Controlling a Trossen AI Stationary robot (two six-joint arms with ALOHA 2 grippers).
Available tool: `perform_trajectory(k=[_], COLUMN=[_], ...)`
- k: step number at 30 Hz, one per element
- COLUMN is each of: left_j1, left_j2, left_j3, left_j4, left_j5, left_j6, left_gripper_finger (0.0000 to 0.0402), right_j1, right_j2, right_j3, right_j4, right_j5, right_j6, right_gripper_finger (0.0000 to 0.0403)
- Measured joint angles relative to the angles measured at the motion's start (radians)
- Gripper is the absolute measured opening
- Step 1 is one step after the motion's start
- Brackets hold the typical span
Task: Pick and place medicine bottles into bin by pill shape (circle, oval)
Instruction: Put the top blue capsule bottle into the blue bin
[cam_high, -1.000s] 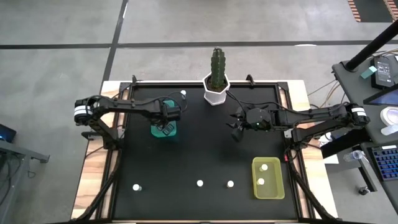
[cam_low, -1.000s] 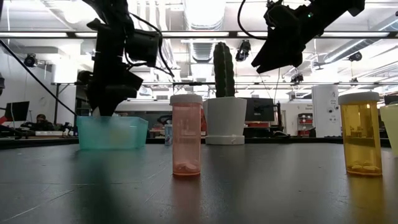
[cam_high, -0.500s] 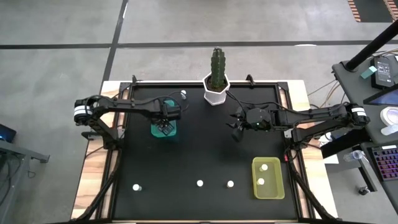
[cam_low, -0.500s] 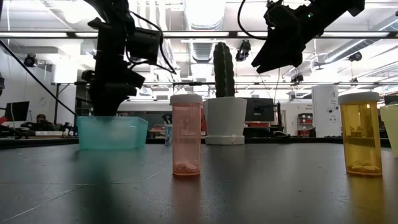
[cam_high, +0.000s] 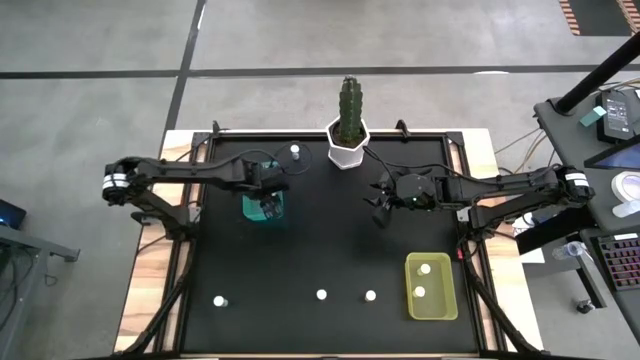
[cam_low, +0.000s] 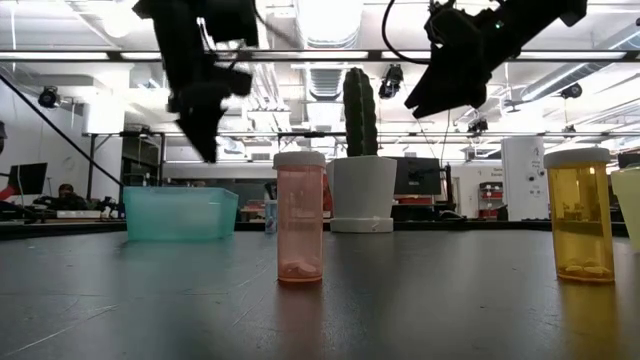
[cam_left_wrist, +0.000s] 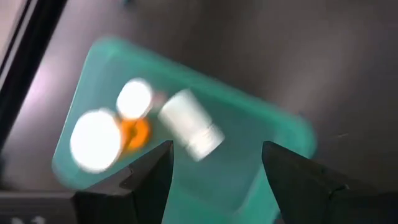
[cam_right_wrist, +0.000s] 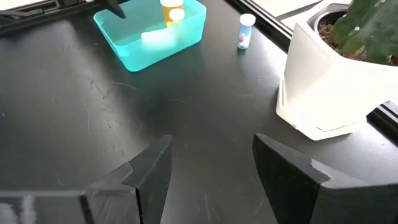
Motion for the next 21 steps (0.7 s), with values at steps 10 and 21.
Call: perform_trajectory(k=[10, 21], left_j1=[-0.153, -0.187], left_j2=[-0.080, -0.231], left_j3=[-0.030, -0.277], left_j4=[0.367, 0.932], left_j5=[0.068, 0.146], left_j6=[0.254, 0.535], left_gripper_finger=[0.0228, 0.0228], right_j1=[0.000, 0.007], right_j2=[0.000, 0.000], right_j3=[-0.015, -0.016], right_j4=[0.000, 0.036], right_j5=[0.000, -0.001], right_j6=[0.000, -0.060], right_gripper_finger=[0.0215, 0.0215])
